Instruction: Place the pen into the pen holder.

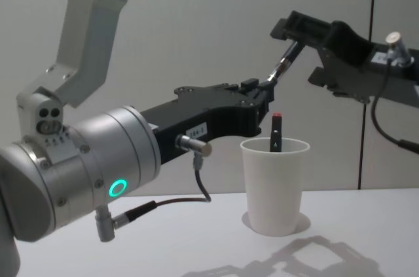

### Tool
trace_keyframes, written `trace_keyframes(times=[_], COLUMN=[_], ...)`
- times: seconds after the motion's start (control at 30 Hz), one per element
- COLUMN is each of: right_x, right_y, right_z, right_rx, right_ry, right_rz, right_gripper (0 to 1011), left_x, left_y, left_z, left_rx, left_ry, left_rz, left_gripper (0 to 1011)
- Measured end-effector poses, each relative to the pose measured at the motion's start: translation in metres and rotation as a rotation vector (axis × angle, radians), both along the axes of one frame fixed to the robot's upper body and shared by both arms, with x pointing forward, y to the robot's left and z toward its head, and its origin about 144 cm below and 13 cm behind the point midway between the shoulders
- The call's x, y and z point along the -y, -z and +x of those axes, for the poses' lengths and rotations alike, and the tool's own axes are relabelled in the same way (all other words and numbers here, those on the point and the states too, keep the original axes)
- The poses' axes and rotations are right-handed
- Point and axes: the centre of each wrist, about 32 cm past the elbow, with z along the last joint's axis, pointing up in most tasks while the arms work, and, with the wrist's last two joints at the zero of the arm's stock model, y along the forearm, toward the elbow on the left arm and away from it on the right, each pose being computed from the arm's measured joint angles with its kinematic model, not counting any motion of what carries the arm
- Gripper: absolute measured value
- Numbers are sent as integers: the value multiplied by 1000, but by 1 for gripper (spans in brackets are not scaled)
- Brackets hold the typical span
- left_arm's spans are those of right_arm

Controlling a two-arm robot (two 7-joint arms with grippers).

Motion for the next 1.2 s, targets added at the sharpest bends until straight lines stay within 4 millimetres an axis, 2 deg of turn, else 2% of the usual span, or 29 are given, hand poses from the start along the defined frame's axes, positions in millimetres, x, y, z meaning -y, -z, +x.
trace_keyframes(times=[0.6, 0.83, 0.93, 0.97, 1.07, 1.1, 1.17, 1.2], right_x=[-11, -13, -13, -13, -13, -14, -14, -14], right_y=[-4, -5, -5, -5, -5, -5, -5, -5], right_z=[7, 8, 8, 8, 8, 8, 8, 9], right_rx=[-32, -36, -37, -37, -38, -38, -39, -39], right_ry=[-16, -20, -21, -21, -22, -22, -22, -22], right_rz=[-14, -16, -17, -18, -18, -19, -19, -19], right_gripper=[990, 837, 746, 683, 624, 564, 522, 462], left_x=[0, 0, 0, 0, 0, 0, 0, 0], left_y=[0, 0, 0, 0, 0, 0, 0, 0], left_z=[0, 0, 0, 0, 0, 0, 0, 0], left_rx=[0, 0, 0, 0, 0, 0, 0, 0], left_ry=[0, 0, 0, 0, 0, 0, 0, 0], left_rz=[0, 0, 0, 0, 0, 0, 0, 0], left_gripper=[129, 128, 129, 129, 129, 129, 129, 129])
